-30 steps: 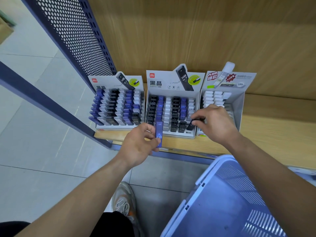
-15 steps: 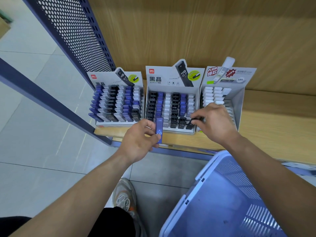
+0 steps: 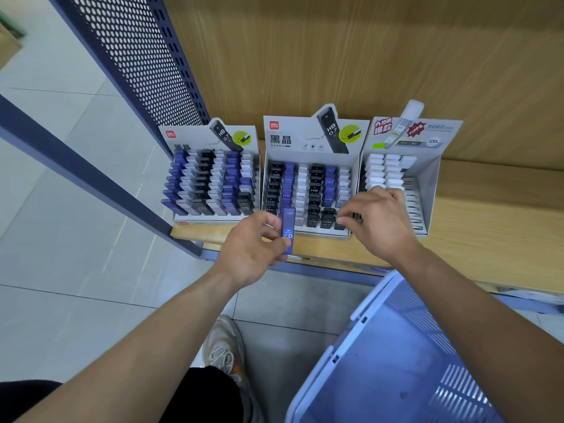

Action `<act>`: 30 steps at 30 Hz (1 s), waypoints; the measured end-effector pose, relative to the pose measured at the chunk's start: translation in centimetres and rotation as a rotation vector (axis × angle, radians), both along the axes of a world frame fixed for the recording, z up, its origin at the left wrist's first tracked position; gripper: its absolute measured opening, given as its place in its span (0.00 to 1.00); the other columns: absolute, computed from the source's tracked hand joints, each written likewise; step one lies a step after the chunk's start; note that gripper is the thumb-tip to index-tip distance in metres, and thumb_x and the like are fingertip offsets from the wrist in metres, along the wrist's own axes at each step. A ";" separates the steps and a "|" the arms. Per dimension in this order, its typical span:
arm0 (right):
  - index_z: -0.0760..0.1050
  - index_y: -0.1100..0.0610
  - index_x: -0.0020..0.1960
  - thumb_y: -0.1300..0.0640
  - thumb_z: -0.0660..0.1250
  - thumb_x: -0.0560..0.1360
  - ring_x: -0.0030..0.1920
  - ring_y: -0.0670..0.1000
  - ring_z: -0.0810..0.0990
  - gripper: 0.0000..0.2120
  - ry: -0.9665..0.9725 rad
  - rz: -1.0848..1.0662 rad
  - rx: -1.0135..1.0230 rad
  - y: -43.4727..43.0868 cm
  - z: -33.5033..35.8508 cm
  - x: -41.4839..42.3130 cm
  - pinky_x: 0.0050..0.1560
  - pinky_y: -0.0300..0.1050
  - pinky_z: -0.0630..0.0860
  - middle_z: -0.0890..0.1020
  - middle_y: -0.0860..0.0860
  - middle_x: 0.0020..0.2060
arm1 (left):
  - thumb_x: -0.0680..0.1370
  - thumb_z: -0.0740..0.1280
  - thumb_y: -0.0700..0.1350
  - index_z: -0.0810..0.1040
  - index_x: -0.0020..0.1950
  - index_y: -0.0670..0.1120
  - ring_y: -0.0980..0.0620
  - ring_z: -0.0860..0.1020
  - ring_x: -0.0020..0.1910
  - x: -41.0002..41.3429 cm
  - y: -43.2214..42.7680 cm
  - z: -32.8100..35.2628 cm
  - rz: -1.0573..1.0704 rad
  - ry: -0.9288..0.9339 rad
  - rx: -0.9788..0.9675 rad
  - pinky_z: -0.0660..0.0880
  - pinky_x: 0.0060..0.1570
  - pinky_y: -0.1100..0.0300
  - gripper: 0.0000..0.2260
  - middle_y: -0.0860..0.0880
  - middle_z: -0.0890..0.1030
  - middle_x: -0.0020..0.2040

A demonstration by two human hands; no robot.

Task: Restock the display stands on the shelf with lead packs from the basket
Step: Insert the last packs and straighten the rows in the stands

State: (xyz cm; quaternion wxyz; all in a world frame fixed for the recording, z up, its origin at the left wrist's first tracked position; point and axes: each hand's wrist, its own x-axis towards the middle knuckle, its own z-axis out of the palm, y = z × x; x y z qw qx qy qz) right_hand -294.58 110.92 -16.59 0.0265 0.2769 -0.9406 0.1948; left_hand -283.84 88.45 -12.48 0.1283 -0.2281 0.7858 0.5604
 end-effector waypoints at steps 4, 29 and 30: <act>0.82 0.47 0.57 0.49 0.67 0.79 0.51 0.49 0.79 0.09 -0.108 -0.004 -0.179 -0.7 2.5 0.4 0.57 0.49 0.71 0.83 0.43 0.49 | 0.78 0.72 0.38 0.78 0.49 0.47 0.44 0.86 0.39 -0.1 0.3 -0.1 0.011 -0.002 0.032 0.79 0.37 0.61 0.05 0.44 0.84 0.48; 0.84 0.51 0.53 0.55 0.72 0.75 0.46 0.47 0.84 0.08 -0.162 -0.082 -0.166 -1.6 3.7 -3.5 0.54 0.47 0.80 0.86 0.46 0.43 | 0.79 0.63 0.63 0.43 0.82 0.59 0.48 0.37 0.81 -1.9 2.6 -1.4 -0.739 -0.042 -0.895 0.41 0.80 0.45 0.39 0.54 0.37 0.82; 0.84 0.50 0.53 0.54 0.72 0.75 0.46 0.47 0.84 0.07 -0.159 -0.080 -0.149 -1.7 3.3 -3.7 0.54 0.48 0.80 0.86 0.46 0.43 | 0.79 0.63 0.63 0.41 0.82 0.59 0.47 0.36 0.81 -2.1 2.6 -1.5 -0.746 -0.070 -0.888 0.40 0.79 0.44 0.40 0.54 0.36 0.82</act>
